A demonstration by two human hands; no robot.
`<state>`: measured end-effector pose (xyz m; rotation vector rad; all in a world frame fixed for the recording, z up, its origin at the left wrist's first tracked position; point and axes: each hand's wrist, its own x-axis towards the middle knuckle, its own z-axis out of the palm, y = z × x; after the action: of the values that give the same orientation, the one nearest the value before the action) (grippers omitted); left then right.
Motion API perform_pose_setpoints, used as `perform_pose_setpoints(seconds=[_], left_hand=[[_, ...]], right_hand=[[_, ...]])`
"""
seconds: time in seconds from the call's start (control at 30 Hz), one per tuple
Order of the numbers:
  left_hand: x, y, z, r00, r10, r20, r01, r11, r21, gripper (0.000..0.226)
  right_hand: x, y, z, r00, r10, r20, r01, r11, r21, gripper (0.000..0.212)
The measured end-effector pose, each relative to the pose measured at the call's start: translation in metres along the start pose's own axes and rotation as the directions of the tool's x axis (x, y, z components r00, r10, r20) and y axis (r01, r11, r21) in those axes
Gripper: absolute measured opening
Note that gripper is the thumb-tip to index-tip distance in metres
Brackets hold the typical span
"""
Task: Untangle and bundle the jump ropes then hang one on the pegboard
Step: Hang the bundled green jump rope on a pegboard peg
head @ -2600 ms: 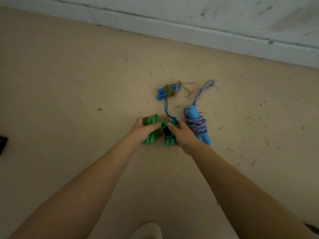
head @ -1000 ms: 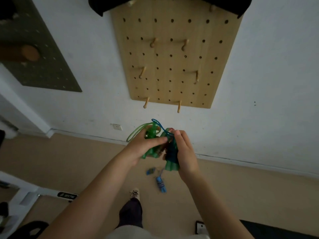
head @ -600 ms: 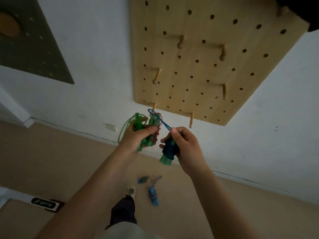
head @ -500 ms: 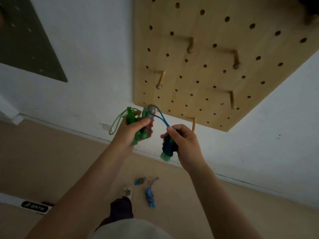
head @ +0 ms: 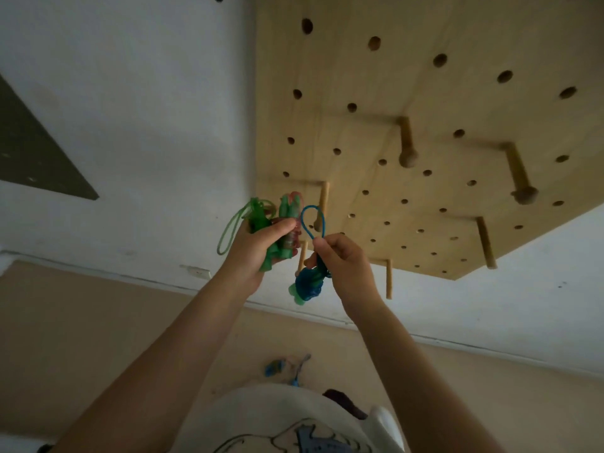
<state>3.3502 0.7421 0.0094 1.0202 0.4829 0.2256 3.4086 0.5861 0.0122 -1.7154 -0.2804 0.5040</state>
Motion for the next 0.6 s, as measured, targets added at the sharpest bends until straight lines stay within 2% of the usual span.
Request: perform_pose_setpoints(seconds=[0.1, 0.2, 0.4, 0.6], left_hand=[[0.011, -0.002, 0.005, 1.000, -0.004, -0.013, 0.004, 1.000, 0.001, 0.042], [0.018, -0.007, 0.008, 1.000, -0.008, -0.030, 0.008, 1.000, 0.020, 0.041], [0.025, -0.023, 0.007, 0.996, -0.036, -0.077, 0.040, 0.998, 0.053, 0.061], [0.027, -0.029, -0.006, 0.995, -0.032, -0.097, 0.044, 0.991, 0.122, 0.055]], right_hand=[[0.011, 0.003, -0.006, 0.999, -0.003, -0.036, 0.004, 1.000, 0.026, 0.020], [0.020, 0.011, -0.014, 0.999, -0.002, -0.046, 0.004, 0.998, 0.056, 0.011], [0.042, 0.029, -0.017, 0.995, 0.079, -0.061, -0.075, 0.995, 0.061, 0.013], [0.062, 0.032, -0.011, 0.995, 0.087, -0.053, -0.085, 0.996, 0.040, 0.012]])
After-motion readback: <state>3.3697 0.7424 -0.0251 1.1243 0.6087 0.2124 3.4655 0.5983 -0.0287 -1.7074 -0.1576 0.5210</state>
